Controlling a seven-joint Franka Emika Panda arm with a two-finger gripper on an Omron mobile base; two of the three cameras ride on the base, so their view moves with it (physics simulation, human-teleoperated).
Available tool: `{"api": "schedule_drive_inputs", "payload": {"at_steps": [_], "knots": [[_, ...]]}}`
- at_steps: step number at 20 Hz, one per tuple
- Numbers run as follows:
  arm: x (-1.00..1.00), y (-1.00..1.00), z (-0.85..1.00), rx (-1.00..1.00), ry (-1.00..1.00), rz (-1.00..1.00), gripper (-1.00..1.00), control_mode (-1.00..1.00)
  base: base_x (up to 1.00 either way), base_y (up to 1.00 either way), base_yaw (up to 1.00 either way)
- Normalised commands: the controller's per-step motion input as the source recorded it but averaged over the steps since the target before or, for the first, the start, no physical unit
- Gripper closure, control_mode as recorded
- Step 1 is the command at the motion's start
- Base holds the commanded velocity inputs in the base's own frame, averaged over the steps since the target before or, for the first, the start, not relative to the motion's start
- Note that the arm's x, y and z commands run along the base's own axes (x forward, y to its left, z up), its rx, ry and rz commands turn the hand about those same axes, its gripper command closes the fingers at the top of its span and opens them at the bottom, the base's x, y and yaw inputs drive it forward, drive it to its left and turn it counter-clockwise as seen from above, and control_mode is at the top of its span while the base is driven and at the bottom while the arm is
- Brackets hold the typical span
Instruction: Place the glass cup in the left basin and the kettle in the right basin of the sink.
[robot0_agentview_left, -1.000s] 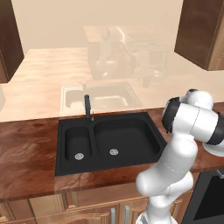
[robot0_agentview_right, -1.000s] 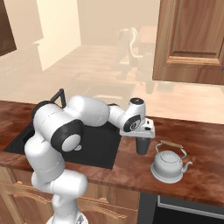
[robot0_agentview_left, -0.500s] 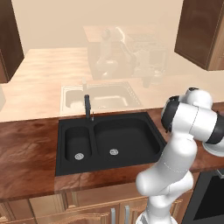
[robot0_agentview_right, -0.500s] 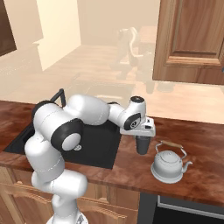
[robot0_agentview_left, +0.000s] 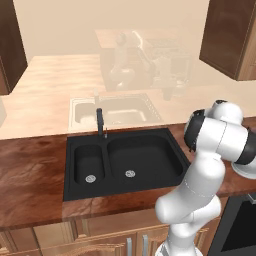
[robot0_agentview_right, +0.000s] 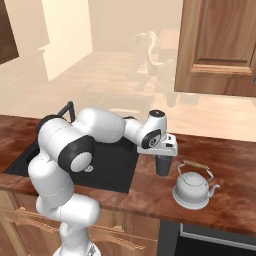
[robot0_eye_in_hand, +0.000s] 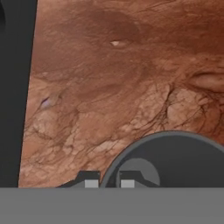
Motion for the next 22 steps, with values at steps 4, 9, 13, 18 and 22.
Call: {"api": "schedule_drive_inputs", "payload": {"at_steps": [4, 9, 13, 18, 22], "knots": [[-0.03, 0.0, 0.13, 0.0, 0.0, 0.0, 1.0, -1.0, 0.0, 0.0, 0.0], [-0.13, 0.0, 0.18, 0.0, 0.0, 0.02, 1.0, -1.0, 0.0, 0.0, 0.0], [-0.1, 0.06, 0.19, 0.0, 0.0, 0.01, 1.0, -1.0, 0.0, 0.0, 0.0], [-0.15, 0.16, 0.15, 0.0, 0.0, 0.02, 1.0, -1.0, 0.0, 0.0, 0.0], [-0.14, 0.24, 0.19, 0.0, 0.0, 0.05, 1.0, -1.0, 0.0, 0.0, 0.0]]}}
